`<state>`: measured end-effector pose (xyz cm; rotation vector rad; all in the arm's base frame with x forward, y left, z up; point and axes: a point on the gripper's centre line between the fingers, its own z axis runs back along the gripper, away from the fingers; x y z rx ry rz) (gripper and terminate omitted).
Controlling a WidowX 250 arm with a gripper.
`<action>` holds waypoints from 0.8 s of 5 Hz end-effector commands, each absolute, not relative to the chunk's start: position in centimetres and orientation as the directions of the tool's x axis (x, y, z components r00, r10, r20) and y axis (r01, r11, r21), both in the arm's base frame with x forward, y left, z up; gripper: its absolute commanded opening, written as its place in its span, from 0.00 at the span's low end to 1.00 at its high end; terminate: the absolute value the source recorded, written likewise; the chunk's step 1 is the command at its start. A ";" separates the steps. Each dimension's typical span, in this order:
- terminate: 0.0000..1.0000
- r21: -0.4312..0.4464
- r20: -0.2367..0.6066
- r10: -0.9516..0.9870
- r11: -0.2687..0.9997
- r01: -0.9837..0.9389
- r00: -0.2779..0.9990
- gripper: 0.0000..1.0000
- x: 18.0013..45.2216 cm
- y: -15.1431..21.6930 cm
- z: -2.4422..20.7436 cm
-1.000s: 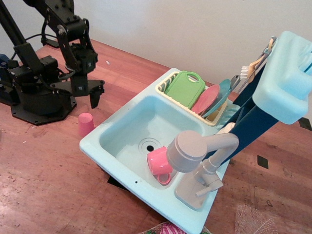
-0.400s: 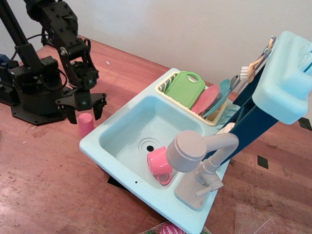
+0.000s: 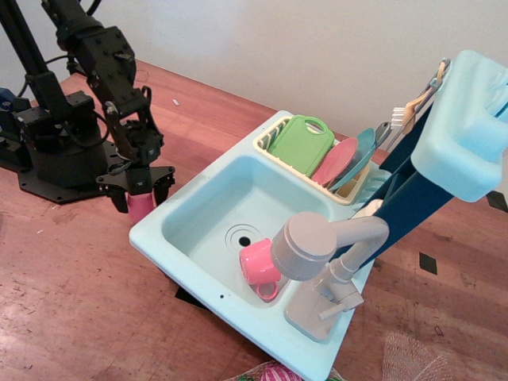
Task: Put cup from anywhere into sink
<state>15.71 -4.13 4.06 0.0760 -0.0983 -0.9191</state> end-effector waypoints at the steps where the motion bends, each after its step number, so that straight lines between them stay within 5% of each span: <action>1: 0.00 0.151 0.062 -0.803 0.594 0.790 0.593 1.00 15.7 -4.2 4.0; 2: 0.00 0.147 0.040 -0.793 0.606 0.782 0.607 0.00 15.7 -4.3 4.8; 4: 0.00 0.156 0.033 -0.812 0.581 0.799 0.583 0.00 16.4 -4.1 6.7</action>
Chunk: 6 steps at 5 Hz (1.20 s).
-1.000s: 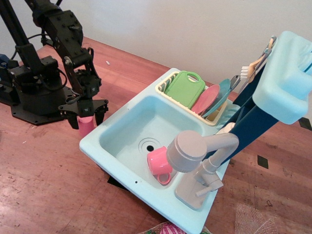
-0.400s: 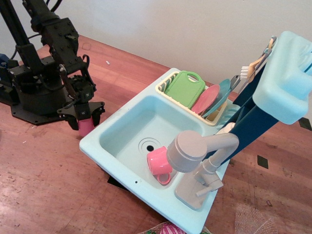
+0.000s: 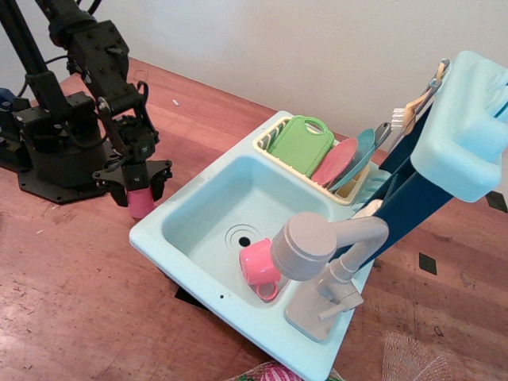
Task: Put cup from anywhere into sink
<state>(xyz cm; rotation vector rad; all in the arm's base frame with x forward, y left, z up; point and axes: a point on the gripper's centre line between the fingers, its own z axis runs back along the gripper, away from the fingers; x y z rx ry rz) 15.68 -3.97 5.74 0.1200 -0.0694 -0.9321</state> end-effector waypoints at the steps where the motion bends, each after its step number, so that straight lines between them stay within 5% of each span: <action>1: 0.00 0.177 -0.017 -0.832 0.543 0.821 0.554 0.00 17.6 -2.1 11.7; 2: 0.00 0.171 -0.062 -0.853 0.503 0.847 0.519 0.00 19.8 -0.3 16.7; 3: 0.00 0.244 -0.078 -0.889 0.422 0.873 0.452 0.00 24.7 -0.2 21.4; 5: 0.00 0.205 -0.078 -0.953 0.271 0.940 0.292 0.00 34.8 -3.3 21.5; 6: 0.00 0.183 -0.068 -0.959 0.260 0.948 0.276 0.00 35.1 -4.5 19.8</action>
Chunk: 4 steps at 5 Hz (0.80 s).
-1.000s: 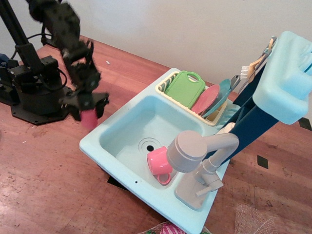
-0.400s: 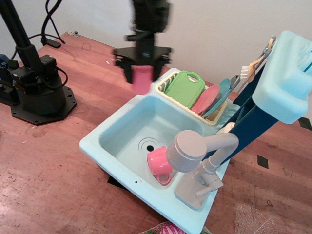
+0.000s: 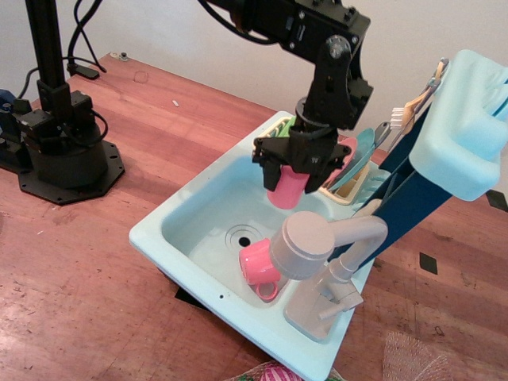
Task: Put cup from anywhere into sink
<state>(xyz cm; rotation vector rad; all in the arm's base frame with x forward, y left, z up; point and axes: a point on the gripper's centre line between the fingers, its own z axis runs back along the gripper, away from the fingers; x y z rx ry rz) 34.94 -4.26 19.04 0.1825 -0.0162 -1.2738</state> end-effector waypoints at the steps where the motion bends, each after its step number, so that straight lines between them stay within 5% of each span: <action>1: 0.00 0.148 -0.042 -0.959 0.270 0.951 0.279 0.00 34.1 -5.1 17.3; 3: 0.00 0.147 -0.026 -0.953 0.295 0.944 0.301 0.00 32.3 -4.7 15.7; 4: 0.00 0.140 0.001 -0.951 0.306 0.942 0.309 1.00 31.5 -4.7 15.0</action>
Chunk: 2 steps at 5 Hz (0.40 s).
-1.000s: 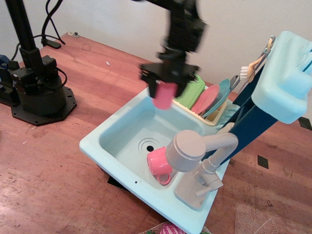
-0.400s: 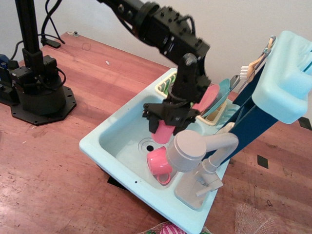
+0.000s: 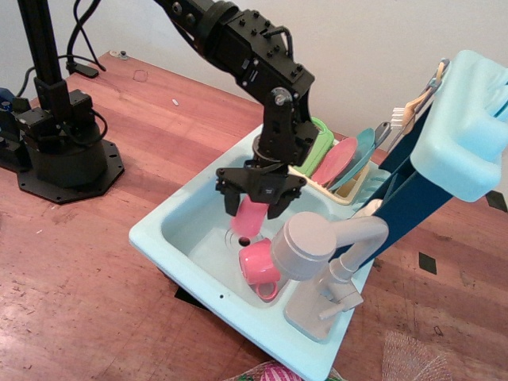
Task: Put cup from anywhere into sink
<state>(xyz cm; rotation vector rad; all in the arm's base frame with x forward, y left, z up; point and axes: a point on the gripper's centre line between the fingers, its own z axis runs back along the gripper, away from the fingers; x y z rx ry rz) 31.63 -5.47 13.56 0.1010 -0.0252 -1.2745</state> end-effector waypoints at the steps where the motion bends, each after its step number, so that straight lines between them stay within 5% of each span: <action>1: 0.00 0.157 0.002 -0.953 0.301 0.941 0.304 1.00 32.1 -4.4 16.0; 2: 1.00 0.193 -0.041 -0.954 0.284 0.939 0.297 1.00 32.4 -3.1 19.2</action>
